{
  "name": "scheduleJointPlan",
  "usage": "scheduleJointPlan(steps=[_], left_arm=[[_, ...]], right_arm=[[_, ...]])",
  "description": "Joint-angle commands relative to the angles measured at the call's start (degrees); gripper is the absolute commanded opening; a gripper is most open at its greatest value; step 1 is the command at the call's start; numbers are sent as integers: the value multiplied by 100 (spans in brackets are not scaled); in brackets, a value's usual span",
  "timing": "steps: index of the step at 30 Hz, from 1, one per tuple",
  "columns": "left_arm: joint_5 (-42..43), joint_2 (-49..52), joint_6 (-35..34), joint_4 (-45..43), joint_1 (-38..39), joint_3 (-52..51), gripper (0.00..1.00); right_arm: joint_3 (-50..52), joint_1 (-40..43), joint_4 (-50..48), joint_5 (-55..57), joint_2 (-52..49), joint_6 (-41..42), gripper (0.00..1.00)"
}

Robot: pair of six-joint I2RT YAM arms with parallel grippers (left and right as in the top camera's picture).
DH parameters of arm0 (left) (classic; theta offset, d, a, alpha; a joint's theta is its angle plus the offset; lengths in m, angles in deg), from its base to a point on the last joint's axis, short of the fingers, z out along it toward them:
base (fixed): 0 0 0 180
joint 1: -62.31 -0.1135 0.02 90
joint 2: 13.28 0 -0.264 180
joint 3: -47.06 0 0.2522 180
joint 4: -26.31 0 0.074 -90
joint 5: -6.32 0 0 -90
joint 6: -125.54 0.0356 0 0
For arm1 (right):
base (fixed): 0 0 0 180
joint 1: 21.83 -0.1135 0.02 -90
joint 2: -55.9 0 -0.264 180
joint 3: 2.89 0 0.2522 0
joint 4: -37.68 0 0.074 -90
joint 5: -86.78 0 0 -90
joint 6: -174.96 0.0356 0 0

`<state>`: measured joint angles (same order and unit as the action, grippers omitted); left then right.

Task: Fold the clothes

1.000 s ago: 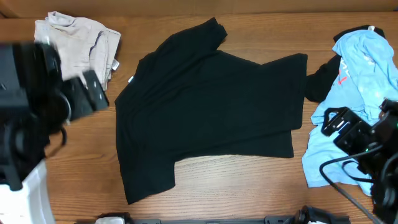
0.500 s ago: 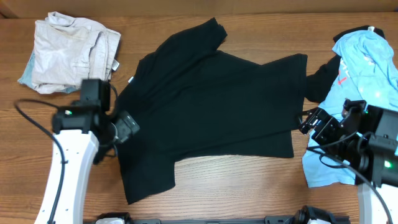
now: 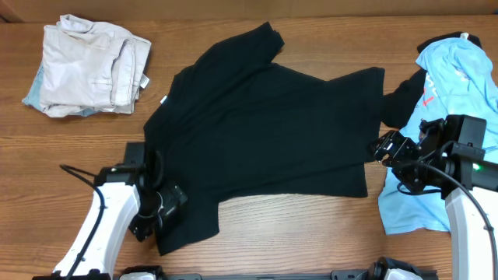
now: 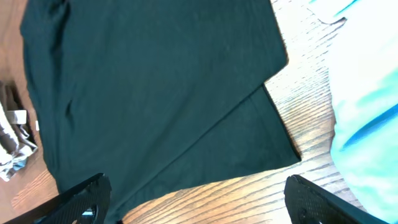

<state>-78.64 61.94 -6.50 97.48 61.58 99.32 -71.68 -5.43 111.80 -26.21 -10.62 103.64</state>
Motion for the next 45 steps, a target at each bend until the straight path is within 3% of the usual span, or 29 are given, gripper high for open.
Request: scheduleJointPlan(steps=[1, 9, 18, 23, 30, 37, 39, 40, 41, 44, 45], left_arm=[[90, -33, 17, -96, 9, -271, 96], [289, -33, -83, -579, 13, -739, 90], [291, -31, -83, -688, 133, -763, 55], [393, -26, -96, -857, 549, -763, 58], [221, -22, -955, -789, 1506, -772, 58], [133, -9, -1375, -798, 2085, -909, 55], [50, 48, -1456, -824, 2190, -949, 43], [50, 87, -1497, -839, 2218, -953, 29], [52, 103, -1497, -841, 2218, -953, 21], [50, 116, -1495, -846, 2205, -942, 4], [50, 116, -1475, -839, 2192, -914, 4]], right_arm=[[7, -33, -74, 186, -83, -68, 92], [7, -33, -98, 439, -111, -66, 91], [7, -33, -181, 455, -111, -66, 91], [7, -33, -238, 455, -111, -66, 91], [7, -33, -413, 455, -111, -68, 91], [7, -33, -459, 455, -111, -68, 91], [7, -33, -457, 455, -111, -68, 91], [7, -33, -457, 455, -111, -68, 91], [7, -33, -455, 455, -111, -68, 91], [7, -33, -446, 455, -111, -66, 90], [7, -33, -431, 450, -111, -46, 88]])
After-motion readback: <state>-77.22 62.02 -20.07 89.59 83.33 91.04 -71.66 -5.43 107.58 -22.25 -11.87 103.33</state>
